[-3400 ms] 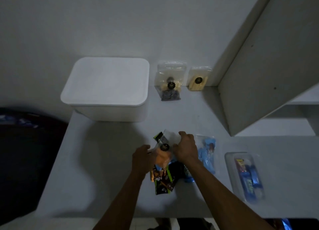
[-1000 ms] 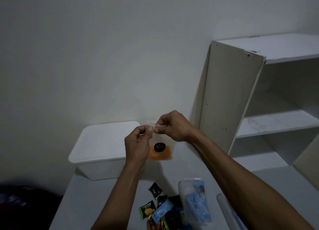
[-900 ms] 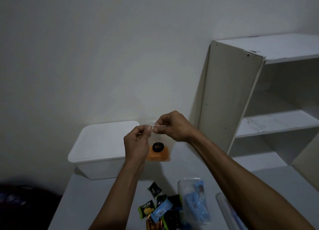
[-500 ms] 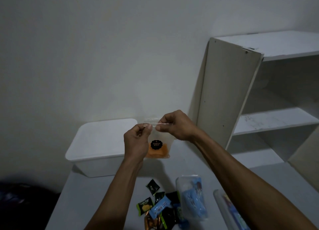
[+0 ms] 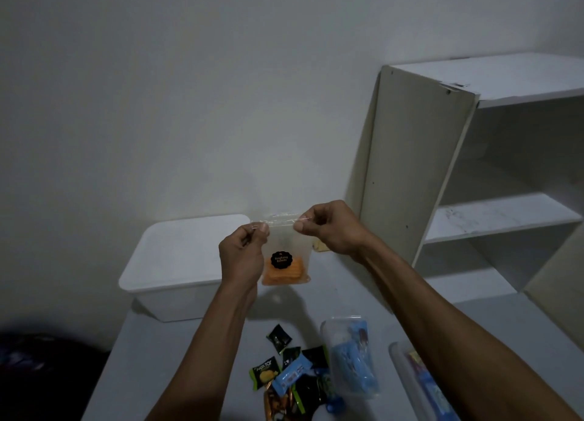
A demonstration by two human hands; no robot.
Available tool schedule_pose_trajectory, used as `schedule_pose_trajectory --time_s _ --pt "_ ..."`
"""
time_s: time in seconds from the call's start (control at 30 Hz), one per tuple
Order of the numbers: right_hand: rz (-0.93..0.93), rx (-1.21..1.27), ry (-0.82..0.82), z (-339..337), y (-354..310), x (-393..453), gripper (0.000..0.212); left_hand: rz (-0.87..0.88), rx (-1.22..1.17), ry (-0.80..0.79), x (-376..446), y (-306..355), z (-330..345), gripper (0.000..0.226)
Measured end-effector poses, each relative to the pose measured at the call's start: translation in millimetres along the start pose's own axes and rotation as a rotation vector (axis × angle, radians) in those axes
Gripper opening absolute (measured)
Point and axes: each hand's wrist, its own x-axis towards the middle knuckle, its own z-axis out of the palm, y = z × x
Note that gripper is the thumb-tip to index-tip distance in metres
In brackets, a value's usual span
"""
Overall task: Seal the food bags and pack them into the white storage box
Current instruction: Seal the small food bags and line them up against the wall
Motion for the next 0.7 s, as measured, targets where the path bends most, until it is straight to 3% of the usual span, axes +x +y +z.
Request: schedule_pose_trajectory --time_s 0.5,0.7 --pt "0.015 0.083 0.027 -6 5 -1 0.01 -0.077 -0.025 -0.005 -3 5 -3 0.002" --pt "0.048 0.101 -0.035 -9 5 -3 0.018 -0.06 -0.006 -0.023 0 7 -8 0.004"
